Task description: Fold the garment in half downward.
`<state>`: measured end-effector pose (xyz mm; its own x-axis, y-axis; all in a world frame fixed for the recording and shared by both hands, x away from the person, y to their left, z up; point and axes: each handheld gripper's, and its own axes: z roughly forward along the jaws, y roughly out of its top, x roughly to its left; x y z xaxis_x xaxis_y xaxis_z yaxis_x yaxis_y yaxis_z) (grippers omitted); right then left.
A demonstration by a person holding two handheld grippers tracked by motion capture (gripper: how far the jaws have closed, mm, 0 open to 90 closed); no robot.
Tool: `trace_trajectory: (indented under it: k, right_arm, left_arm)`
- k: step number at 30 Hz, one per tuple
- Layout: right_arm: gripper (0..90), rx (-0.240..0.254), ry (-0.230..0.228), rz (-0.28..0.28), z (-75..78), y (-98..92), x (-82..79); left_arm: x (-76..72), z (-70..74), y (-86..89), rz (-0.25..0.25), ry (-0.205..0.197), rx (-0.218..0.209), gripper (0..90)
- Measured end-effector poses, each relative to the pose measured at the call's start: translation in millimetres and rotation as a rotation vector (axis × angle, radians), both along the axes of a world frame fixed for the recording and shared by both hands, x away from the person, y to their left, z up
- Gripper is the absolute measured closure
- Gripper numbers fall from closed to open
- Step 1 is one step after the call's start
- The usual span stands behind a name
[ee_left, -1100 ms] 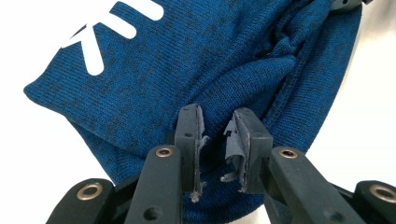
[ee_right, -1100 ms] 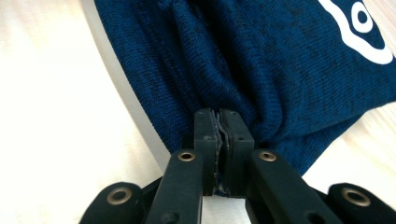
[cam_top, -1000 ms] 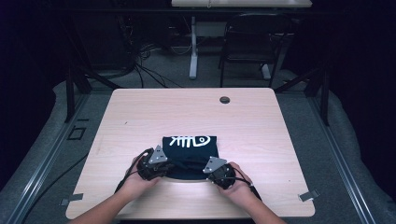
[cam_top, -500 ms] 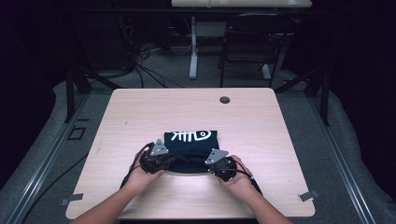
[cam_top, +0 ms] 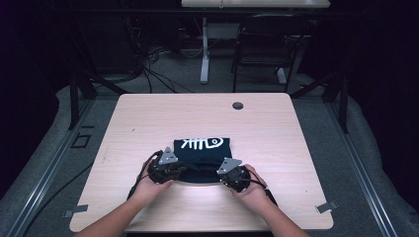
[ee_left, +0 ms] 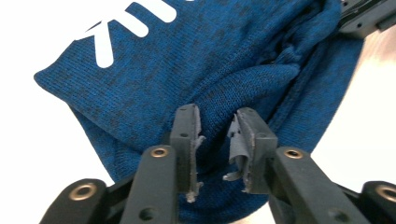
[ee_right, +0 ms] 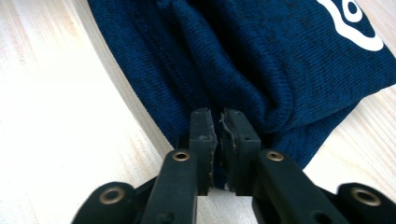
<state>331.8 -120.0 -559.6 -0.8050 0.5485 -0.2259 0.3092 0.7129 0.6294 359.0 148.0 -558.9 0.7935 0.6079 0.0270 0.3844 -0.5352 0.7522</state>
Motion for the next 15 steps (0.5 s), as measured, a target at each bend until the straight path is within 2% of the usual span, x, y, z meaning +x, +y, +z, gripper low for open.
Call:
trace_trajectory:
  k: [1,6,7,9,12,15]
  right_arm:
    - [79.2,-0.008,0.001,0.006,1.3,-0.3,-0.6]
    - [72.8,0.027,0.01,0.003,5.3,-0.9,-6.7]
    - [71.3,0.018,0.015,0.01,7.5,-1.7,-8.0]
    - [67.9,0.034,0.009,0.003,9.8,-2.7,-12.3]
    - [64.5,0.046,0.0,0.001,13.4,-5.1,-19.0]
    - [62.8,0.036,-0.015,0.003,17.2,-8.3,-26.5]
  left_arm:
    - [-0.9,1.3,0.6,-0.001,0.004,-0.009,65.9]
    - [-7.0,7.7,3.6,0.003,0.011,-0.037,58.1]
    - [-8.9,9.4,4.4,0.006,0.008,-0.047,57.2]
    - [-10.8,11.6,5.4,0.007,0.006,-0.051,55.6]
    - [-17.5,18.2,10.9,0.02,0.013,-0.089,54.1]
    - [-23.4,20.9,16.7,0.029,0.008,-0.093,54.0]
